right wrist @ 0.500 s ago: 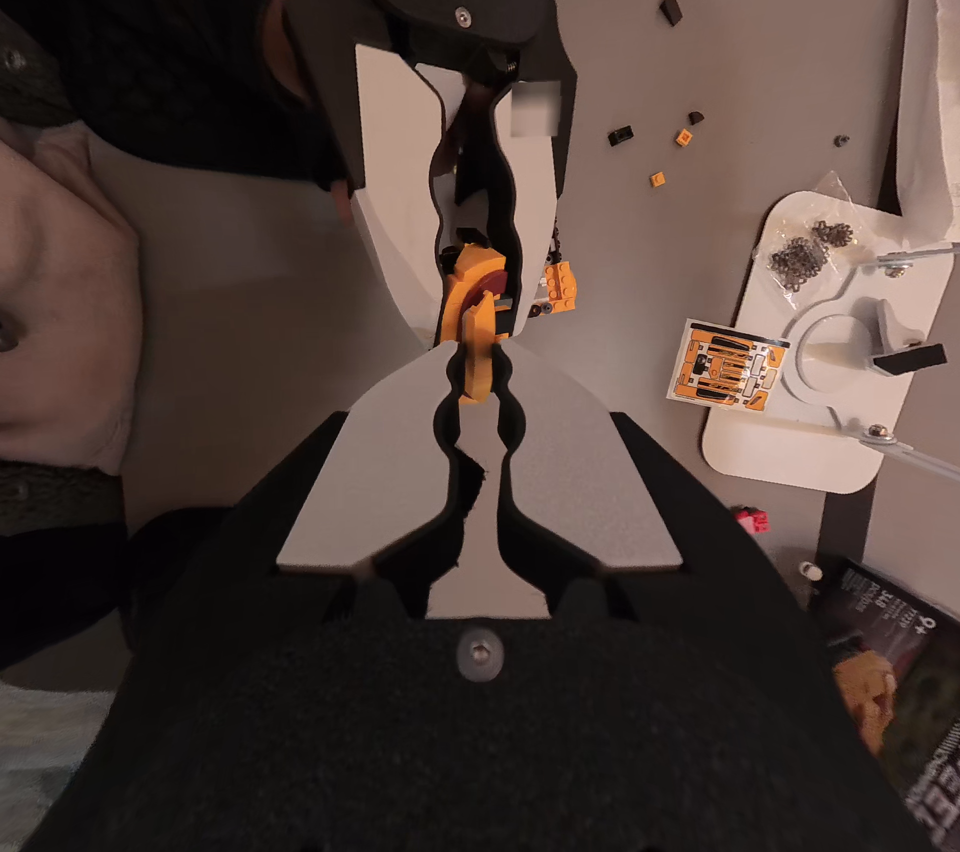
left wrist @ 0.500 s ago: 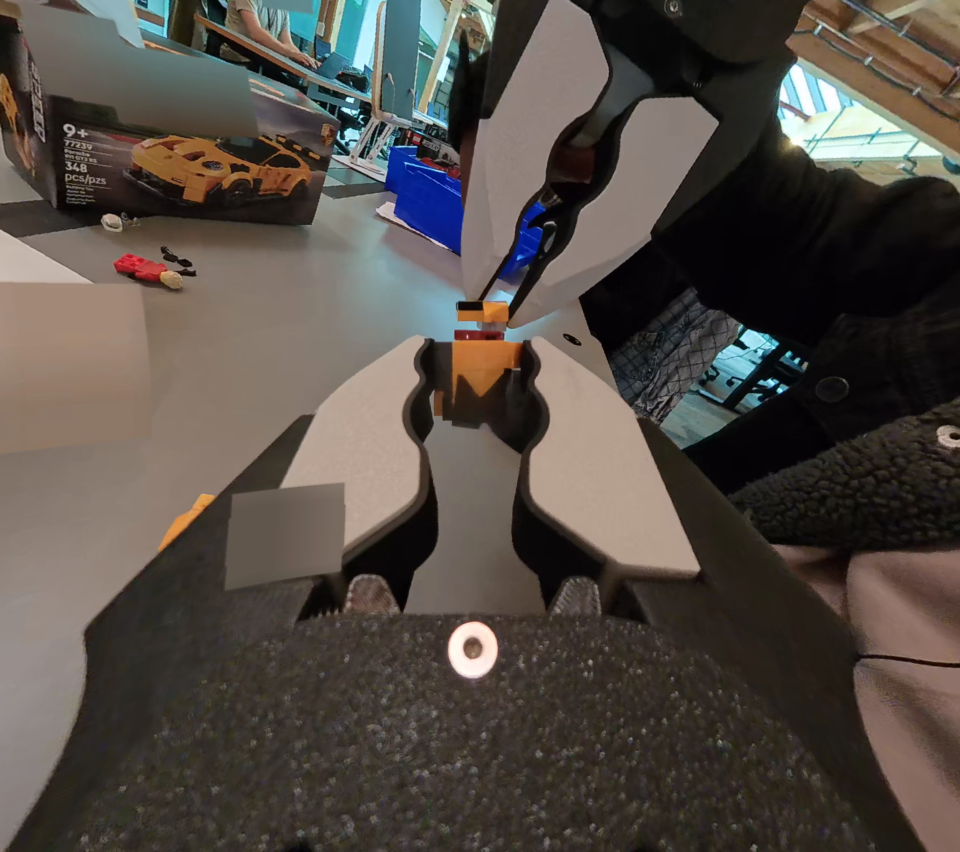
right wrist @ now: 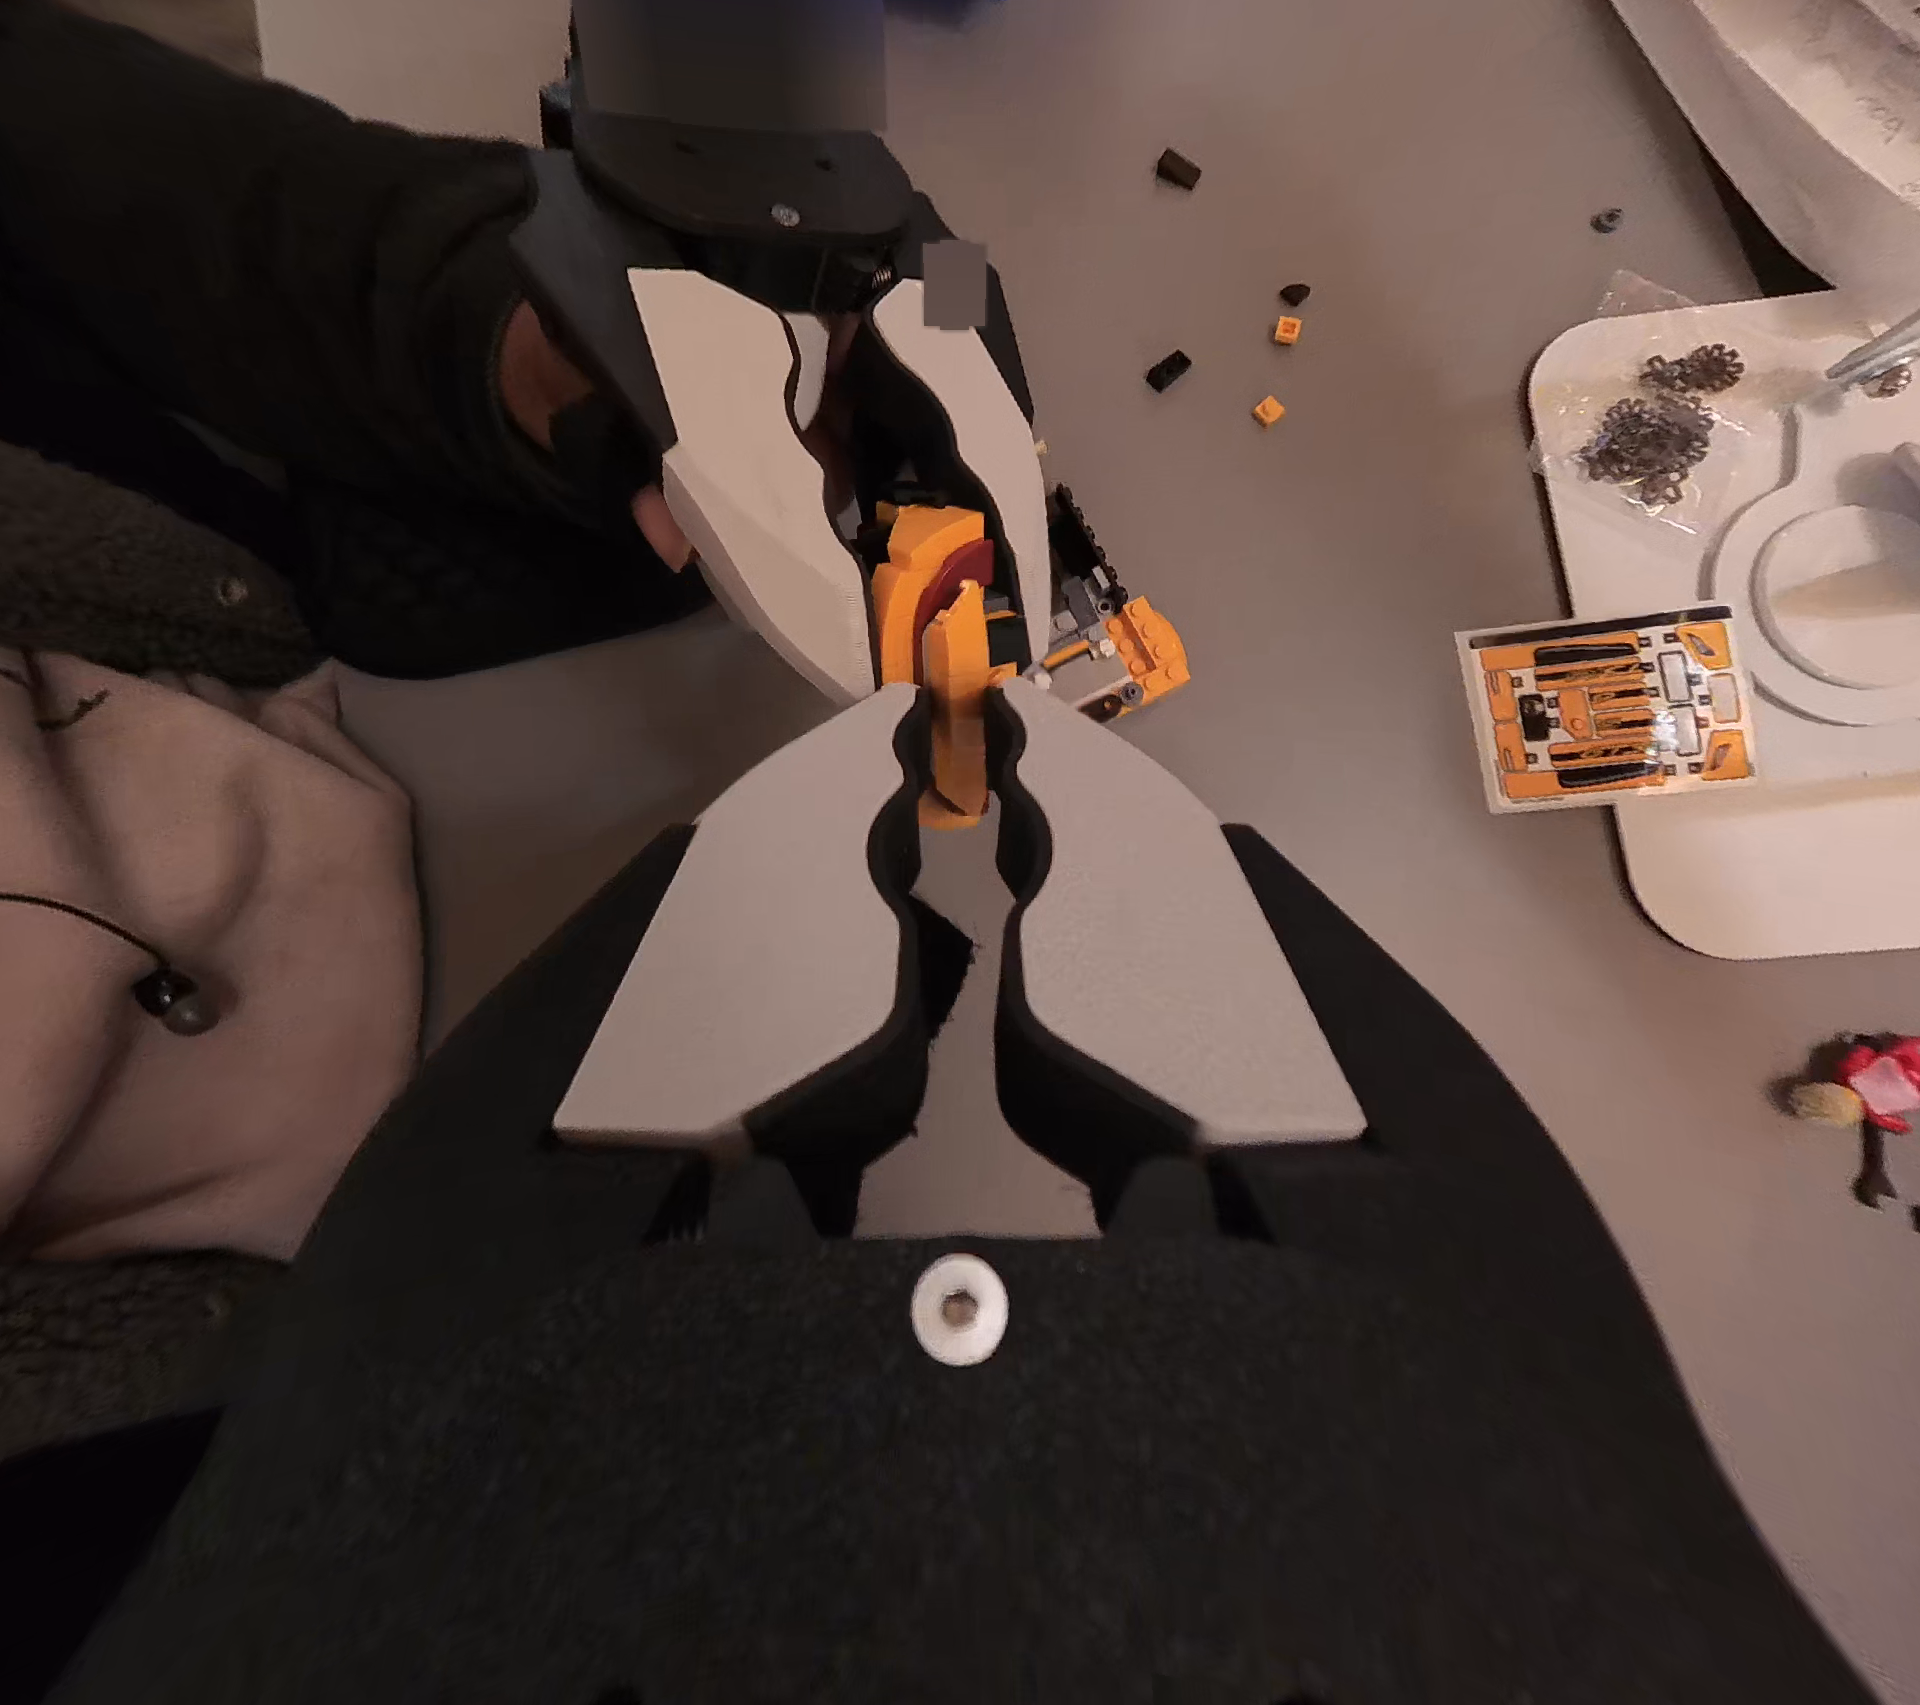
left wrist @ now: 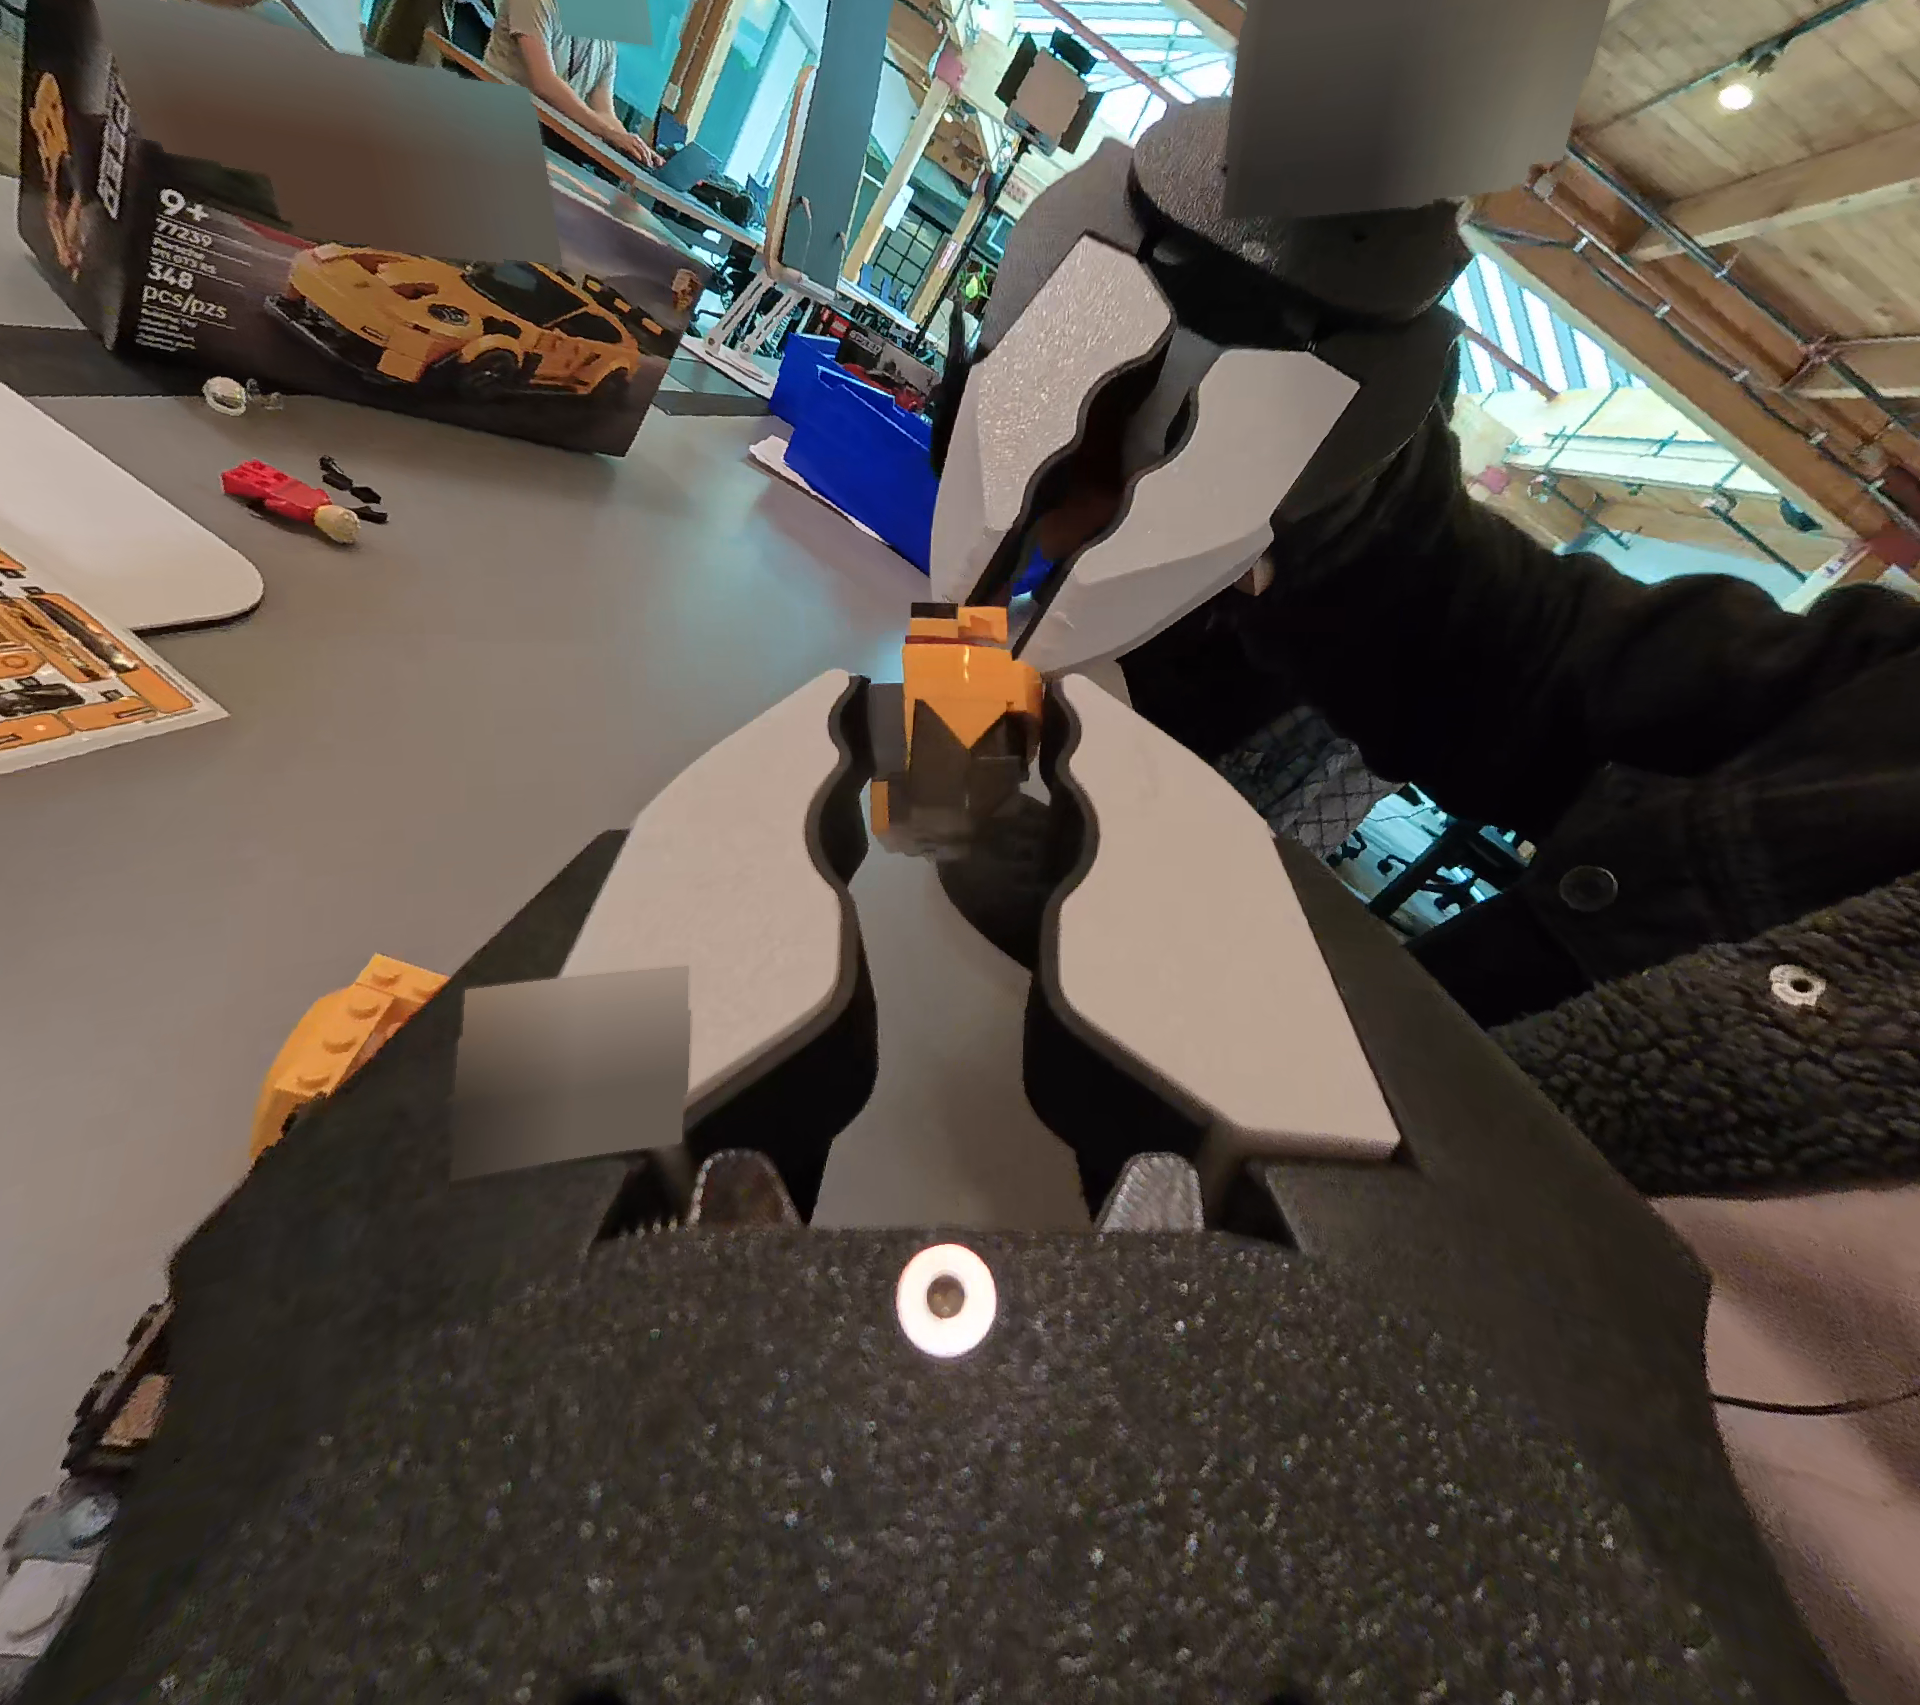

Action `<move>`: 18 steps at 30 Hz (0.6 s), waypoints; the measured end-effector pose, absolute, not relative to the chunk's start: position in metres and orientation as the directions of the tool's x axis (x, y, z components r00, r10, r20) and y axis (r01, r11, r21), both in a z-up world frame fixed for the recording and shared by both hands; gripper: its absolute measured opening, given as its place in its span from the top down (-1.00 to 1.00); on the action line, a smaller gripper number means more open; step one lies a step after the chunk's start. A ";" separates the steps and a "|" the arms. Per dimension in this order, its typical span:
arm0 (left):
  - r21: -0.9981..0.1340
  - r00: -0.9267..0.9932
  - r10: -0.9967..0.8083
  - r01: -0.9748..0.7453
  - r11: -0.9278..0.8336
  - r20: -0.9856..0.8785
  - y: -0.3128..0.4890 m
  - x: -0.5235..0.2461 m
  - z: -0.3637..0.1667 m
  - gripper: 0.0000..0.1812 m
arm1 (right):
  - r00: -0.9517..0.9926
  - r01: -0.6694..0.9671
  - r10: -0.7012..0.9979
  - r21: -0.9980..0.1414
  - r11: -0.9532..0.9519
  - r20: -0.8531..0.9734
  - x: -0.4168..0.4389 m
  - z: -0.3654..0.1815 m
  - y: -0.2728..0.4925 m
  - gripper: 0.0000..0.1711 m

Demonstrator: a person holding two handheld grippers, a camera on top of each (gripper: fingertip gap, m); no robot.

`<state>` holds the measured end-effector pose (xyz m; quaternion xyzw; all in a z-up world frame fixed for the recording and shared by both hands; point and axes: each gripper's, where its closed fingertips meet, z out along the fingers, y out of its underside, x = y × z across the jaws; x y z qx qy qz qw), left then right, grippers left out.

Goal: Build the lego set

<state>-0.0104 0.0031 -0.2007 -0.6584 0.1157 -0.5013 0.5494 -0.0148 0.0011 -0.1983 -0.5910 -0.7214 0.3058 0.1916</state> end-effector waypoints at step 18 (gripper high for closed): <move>-0.811 0.398 -0.735 0.465 -0.354 0.549 0.000 -0.015 -0.188 0.66 | -0.188 0.565 0.935 -0.812 -0.147 -0.301 -0.021 -0.186 -0.002 0.90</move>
